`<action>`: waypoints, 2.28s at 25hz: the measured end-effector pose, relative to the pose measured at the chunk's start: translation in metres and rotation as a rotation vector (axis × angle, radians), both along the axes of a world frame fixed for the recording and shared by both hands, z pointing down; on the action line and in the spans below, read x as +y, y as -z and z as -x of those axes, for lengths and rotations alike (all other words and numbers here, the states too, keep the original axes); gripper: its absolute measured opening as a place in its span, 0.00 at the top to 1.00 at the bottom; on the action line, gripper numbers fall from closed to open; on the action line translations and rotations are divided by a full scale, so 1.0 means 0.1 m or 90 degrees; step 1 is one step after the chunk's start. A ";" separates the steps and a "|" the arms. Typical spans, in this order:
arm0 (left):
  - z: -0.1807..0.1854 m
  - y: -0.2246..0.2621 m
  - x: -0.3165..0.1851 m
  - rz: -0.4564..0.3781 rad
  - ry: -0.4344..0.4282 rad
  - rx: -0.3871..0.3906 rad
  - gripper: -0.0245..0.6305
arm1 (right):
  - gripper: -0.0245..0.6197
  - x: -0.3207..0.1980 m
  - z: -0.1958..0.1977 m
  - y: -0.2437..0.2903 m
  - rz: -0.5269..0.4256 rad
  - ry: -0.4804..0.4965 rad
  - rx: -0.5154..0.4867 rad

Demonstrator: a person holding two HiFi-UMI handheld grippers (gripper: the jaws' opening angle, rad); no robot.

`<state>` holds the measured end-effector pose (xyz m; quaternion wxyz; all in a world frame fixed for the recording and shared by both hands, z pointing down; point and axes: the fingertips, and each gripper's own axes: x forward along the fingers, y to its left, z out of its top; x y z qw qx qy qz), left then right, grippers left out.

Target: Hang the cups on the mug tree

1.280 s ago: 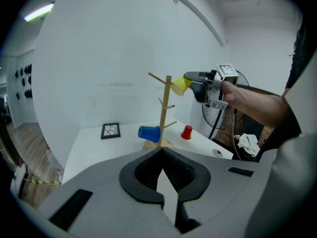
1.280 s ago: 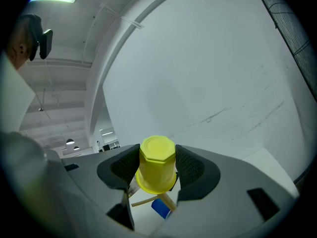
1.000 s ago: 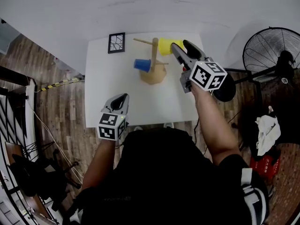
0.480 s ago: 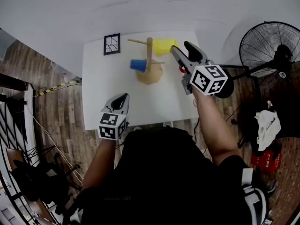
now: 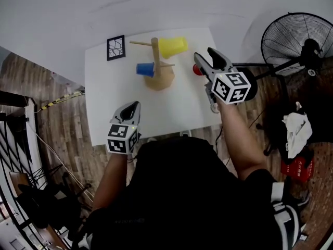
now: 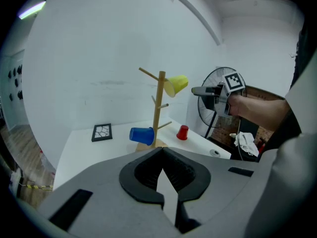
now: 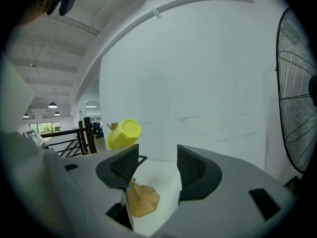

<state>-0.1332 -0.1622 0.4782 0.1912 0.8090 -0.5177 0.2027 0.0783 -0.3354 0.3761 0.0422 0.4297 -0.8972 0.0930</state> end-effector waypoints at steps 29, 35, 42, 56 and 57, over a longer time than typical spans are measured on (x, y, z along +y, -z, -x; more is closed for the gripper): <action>-0.01 -0.21 0.19 0.069 0.084 -0.031 0.94 | 0.60 -0.60 -0.56 -1.98 0.161 -0.029 0.261; 0.06 -0.20 0.23 0.074 0.103 -0.036 0.94 | 0.60 -0.69 -0.51 -2.13 0.188 -0.037 0.252; 0.11 -0.20 0.28 0.074 0.118 -0.037 0.94 | 0.60 -0.71 -0.53 -2.30 0.216 -0.049 0.256; 0.20 -0.21 0.27 0.068 0.115 -0.031 0.94 | 0.60 -0.70 -0.53 -2.37 0.243 -0.068 0.237; 0.20 -0.20 0.27 0.067 0.113 -0.030 0.94 | 0.60 -0.69 -0.52 -2.35 0.241 -0.068 0.236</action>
